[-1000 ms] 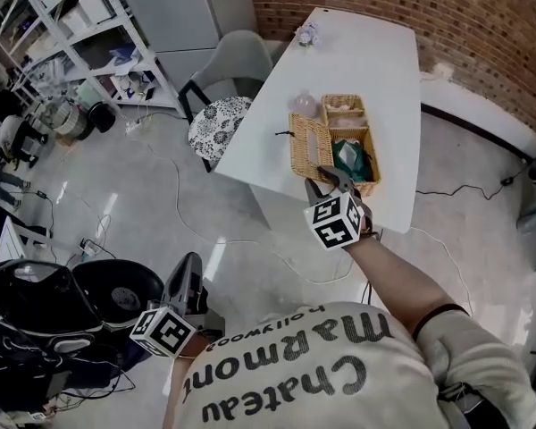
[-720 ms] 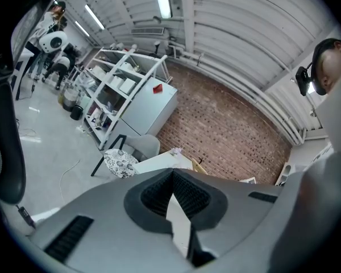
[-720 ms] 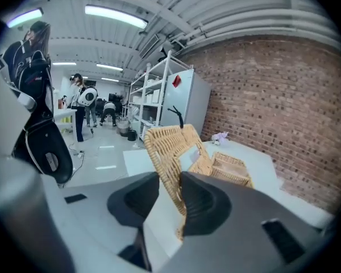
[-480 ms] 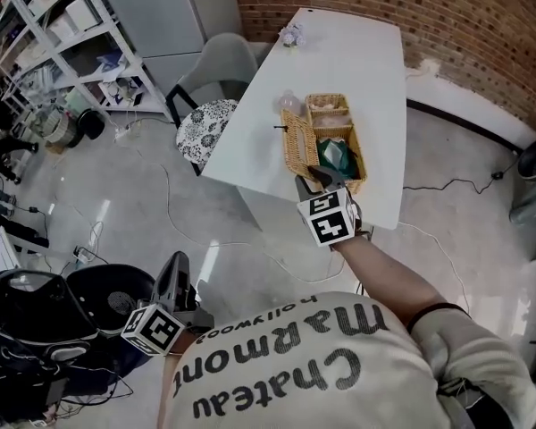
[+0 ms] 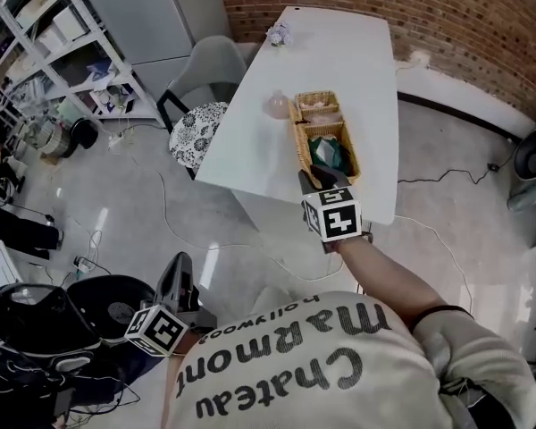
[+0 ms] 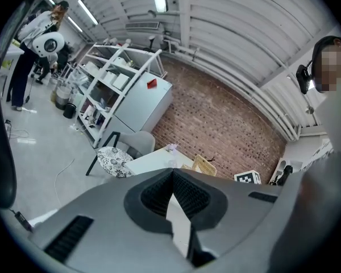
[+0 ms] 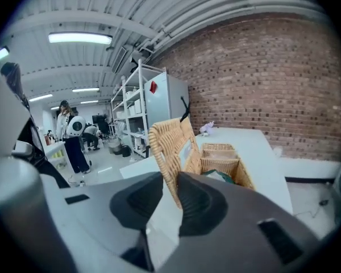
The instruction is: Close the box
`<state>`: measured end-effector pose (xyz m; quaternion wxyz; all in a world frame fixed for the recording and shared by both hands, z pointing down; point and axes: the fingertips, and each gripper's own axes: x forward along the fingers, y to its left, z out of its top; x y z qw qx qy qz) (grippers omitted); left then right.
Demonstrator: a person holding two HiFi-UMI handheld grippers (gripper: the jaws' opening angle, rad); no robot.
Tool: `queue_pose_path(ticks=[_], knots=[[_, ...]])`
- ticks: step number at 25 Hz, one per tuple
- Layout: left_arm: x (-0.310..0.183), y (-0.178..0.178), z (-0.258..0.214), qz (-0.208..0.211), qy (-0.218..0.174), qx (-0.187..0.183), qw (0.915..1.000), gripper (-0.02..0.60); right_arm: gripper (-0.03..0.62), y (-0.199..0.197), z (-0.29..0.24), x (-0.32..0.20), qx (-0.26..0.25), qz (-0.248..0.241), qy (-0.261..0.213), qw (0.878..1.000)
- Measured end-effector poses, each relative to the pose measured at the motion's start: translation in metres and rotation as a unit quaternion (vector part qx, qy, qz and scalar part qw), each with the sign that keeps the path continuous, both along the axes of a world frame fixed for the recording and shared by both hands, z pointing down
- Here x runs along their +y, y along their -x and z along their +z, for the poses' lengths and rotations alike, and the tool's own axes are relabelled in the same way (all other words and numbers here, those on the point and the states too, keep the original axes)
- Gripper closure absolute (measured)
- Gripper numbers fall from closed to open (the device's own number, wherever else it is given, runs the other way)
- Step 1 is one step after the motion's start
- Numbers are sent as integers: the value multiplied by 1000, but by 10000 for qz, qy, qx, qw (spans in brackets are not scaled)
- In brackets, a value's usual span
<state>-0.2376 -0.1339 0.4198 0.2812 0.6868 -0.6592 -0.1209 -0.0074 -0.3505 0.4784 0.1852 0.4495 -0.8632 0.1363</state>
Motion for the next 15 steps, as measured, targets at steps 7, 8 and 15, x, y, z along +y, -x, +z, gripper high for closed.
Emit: queue_pose_path(ticks=[7,8,15], knots=[[-2,-4,8,111,99,20,9999,580,526,-16,-2,-1,-492,309,224,9981],[-4,-5,8,148,82,4,9999,580,526,-17,-1,-1,-551,339,254,9976],[-23,-3,-4,301,-65,-59,9995,580,522,-21,0,-1,-824,361,527,9946]])
